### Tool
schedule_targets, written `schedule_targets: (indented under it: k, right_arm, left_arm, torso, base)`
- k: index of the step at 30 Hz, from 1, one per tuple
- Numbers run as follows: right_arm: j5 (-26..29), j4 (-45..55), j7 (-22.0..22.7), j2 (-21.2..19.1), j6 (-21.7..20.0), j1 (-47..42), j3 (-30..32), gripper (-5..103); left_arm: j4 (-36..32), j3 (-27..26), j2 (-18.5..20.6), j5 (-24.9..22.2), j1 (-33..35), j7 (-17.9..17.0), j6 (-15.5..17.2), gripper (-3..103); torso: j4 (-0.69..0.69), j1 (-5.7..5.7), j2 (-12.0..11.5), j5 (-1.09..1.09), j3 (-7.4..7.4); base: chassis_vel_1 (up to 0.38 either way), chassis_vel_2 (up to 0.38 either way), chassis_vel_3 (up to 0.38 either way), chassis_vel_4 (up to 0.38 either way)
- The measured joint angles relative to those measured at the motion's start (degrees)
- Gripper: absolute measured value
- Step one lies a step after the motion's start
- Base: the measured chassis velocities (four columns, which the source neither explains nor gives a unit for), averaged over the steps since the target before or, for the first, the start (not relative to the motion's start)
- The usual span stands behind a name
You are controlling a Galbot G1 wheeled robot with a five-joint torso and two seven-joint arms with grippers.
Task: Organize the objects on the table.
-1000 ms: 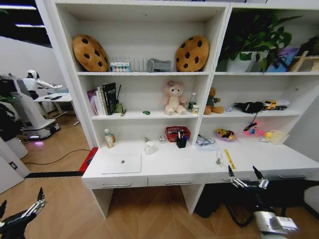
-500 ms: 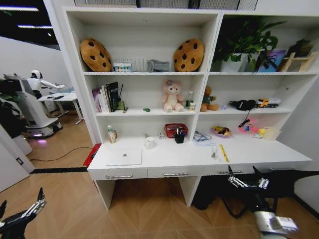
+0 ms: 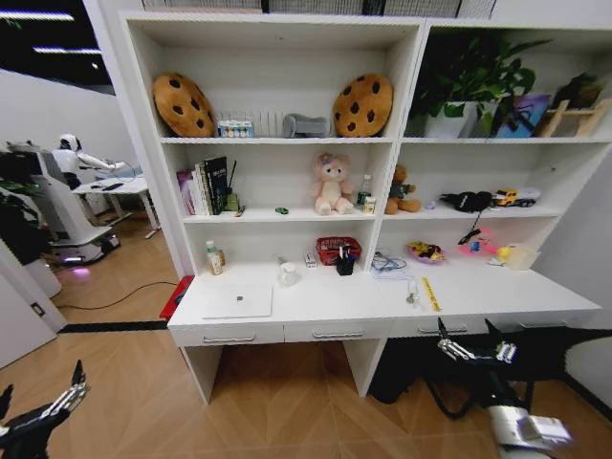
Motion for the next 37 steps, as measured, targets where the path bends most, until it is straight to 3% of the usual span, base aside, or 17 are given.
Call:
schedule_targets:
  k: [10, 14, 37]
  right_arm:
    - [0.0, 0.0, 0.0, 0.0, 0.0, 0.0, 0.0, 100]
    - [0.0, 0.0, 0.0, 0.0, 0.0, 0.0, 0.0, 100]
    - [0.0, 0.0, 0.0, 0.0, 0.0, 0.0, 0.0, 100]
  left_arm:
    - [0.0, 0.0, 0.0, 0.0, 0.0, 0.0, 0.0, 100]
    - [0.0, 0.0, 0.0, 0.0, 0.0, 0.0, 0.0, 100]
    - [0.0, 0.0, 0.0, 0.0, 0.0, 0.0, 0.0, 100]
  torso:
    - [0.05, 0.00, 0.0, 0.00, 0.00]
    - [-0.02, 0.00, 0.0, 0.00, 0.00]
    - [0.01, -0.01, 0.0, 0.00, 0.00]
  base:
    - [0.024, 0.031, 0.026, 0.025]
    - [0.000, 0.000, 0.000, 0.000]
    - [0.000, 0.000, 0.000, 0.000]
